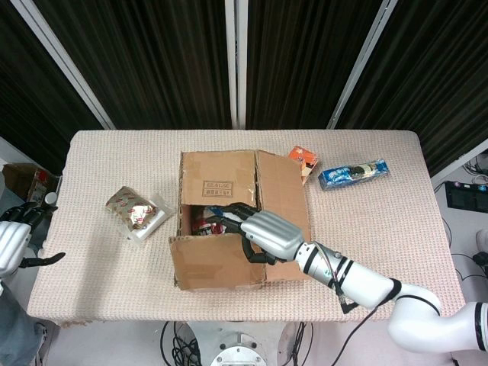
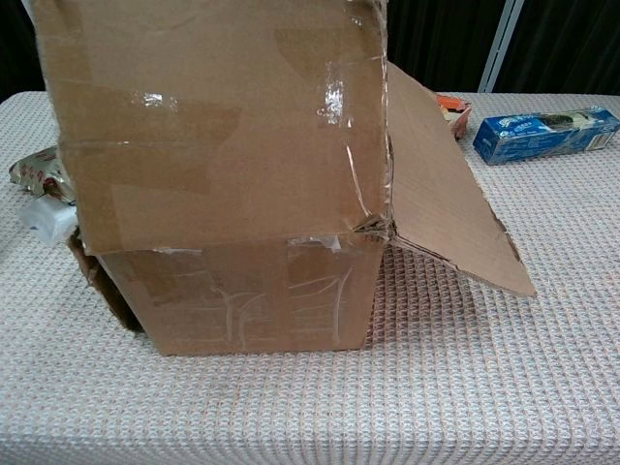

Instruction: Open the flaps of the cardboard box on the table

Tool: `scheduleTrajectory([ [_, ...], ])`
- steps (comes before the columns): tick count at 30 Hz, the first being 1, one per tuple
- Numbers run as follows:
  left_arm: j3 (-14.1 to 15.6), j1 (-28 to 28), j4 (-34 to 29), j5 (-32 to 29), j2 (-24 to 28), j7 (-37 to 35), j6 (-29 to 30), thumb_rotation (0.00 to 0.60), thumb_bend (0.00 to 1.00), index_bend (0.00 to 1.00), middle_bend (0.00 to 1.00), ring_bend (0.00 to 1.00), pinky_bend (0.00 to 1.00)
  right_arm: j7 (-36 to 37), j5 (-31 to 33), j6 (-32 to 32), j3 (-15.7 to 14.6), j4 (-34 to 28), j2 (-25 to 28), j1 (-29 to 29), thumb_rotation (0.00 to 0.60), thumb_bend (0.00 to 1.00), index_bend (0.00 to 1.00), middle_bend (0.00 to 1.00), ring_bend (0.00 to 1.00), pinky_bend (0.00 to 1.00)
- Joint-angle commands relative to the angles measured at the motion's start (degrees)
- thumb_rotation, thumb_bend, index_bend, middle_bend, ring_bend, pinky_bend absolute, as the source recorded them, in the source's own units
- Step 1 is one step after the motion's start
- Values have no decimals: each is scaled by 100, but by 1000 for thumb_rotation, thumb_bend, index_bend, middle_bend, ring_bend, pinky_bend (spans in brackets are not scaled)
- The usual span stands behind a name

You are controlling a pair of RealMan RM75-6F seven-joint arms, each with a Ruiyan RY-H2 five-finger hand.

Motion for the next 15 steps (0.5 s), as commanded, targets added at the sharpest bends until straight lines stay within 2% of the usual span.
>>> scheduleTrajectory([
  [1, -1, -1, -11, 3, 8, 6, 3, 456, 51, 194, 274, 164, 237, 833, -1054, 14, 135, -333, 308, -430, 600, 1000, 80, 422, 10, 0],
  [8, 13, 16, -30, 7, 31, 8, 18, 458, 50, 194, 274, 164, 237, 2088, -2464, 302, -135, -469, 663, -569, 600, 1000, 78, 420, 16, 0],
  [15, 16, 18, -15, 11, 27, -8, 19, 458, 50, 194, 273, 164, 237, 2686, -3412, 1019, -405, -501, 1066, -627, 600, 1000, 77, 405, 16, 0],
])
